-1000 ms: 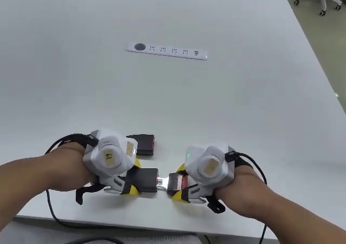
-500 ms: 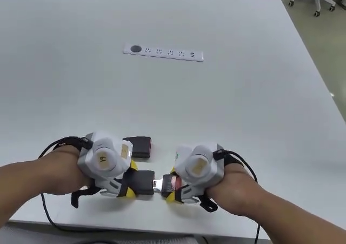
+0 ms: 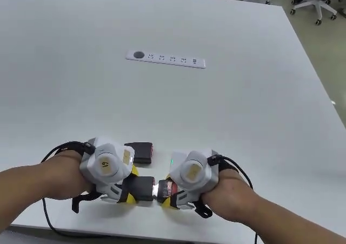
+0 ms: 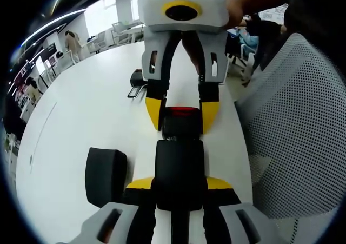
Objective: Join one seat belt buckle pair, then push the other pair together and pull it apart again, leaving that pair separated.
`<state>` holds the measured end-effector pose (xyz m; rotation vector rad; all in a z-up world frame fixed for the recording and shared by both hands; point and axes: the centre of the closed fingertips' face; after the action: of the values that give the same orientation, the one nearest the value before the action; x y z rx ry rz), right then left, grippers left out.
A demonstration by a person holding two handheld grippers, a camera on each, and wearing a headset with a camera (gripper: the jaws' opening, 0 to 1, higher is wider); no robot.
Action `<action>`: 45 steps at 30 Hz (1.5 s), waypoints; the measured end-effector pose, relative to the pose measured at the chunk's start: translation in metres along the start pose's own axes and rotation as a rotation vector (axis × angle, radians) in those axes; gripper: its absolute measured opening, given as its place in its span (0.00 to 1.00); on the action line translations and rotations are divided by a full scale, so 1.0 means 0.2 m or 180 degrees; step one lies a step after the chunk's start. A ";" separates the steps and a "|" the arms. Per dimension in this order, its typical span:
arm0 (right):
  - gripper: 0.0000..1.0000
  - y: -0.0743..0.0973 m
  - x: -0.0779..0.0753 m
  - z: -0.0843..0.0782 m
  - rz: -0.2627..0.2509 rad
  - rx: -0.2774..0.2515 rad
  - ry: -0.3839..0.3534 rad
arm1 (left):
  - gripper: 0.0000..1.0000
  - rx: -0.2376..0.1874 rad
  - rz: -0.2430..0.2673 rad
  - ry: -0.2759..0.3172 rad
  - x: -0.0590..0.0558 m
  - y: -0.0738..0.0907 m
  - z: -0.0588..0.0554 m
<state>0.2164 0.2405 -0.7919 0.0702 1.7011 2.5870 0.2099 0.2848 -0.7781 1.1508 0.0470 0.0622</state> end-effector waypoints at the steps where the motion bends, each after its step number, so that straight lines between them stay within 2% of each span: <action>1: 0.31 0.00 0.00 0.00 -0.0003 0.0001 -0.0001 | 0.33 -0.0005 0.0001 0.0002 0.00 0.00 0.00; 8: 0.31 0.02 0.01 0.00 -0.0040 -0.0040 0.0055 | 0.33 -0.0110 0.0032 0.0014 0.00 0.00 -0.01; 11: 0.31 0.03 -0.01 0.00 0.0002 -0.0133 0.0026 | 0.33 -0.0168 0.0049 0.0059 0.01 0.00 -0.01; 15: 0.32 0.03 0.00 0.01 -0.0003 -0.0118 0.0071 | 0.33 -0.0146 0.0041 0.0061 0.00 0.00 0.00; 21: 0.32 0.04 0.01 0.01 -0.0025 -0.0131 0.0071 | 0.33 -0.0207 0.0036 0.0115 0.00 0.01 0.00; 29: 0.33 0.05 0.01 0.00 -0.0034 -0.0236 0.0002 | 0.33 -0.0214 0.0045 0.0128 0.01 0.00 -0.02; 31: 0.33 0.05 0.01 0.00 -0.0057 -0.0210 0.0012 | 0.33 -0.0202 0.0042 0.0148 0.01 0.00 -0.01; 35: 0.33 0.05 0.01 -0.01 -0.0056 -0.0145 0.0006 | 0.34 -0.0087 0.0031 0.0149 0.01 0.00 -0.01; 40: 0.34 0.05 0.02 -0.02 -0.0028 -0.0099 0.0052 | 0.35 -0.0121 0.0081 0.0292 0.01 0.00 -0.02; 43: 0.34 0.06 0.02 -0.02 -0.0033 -0.0088 0.0040 | 0.36 -0.0107 0.0086 0.0310 0.00 0.00 -0.02; 45: 0.34 0.05 0.03 -0.02 0.0023 -0.0103 0.0097 | 0.36 -0.0081 0.0086 0.0318 0.00 0.01 -0.01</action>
<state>0.2096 0.2329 -0.7835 0.0359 1.6712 2.6332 0.2092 0.2871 -0.7778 1.1224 0.1189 0.1438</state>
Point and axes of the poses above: the centre of the closed fingertips' face, and the gripper's own axes: y roughly backward along the fingers, x roughly to its left, z roughly out of its top, and after that the axes turned 10 degrees about x, right-handed
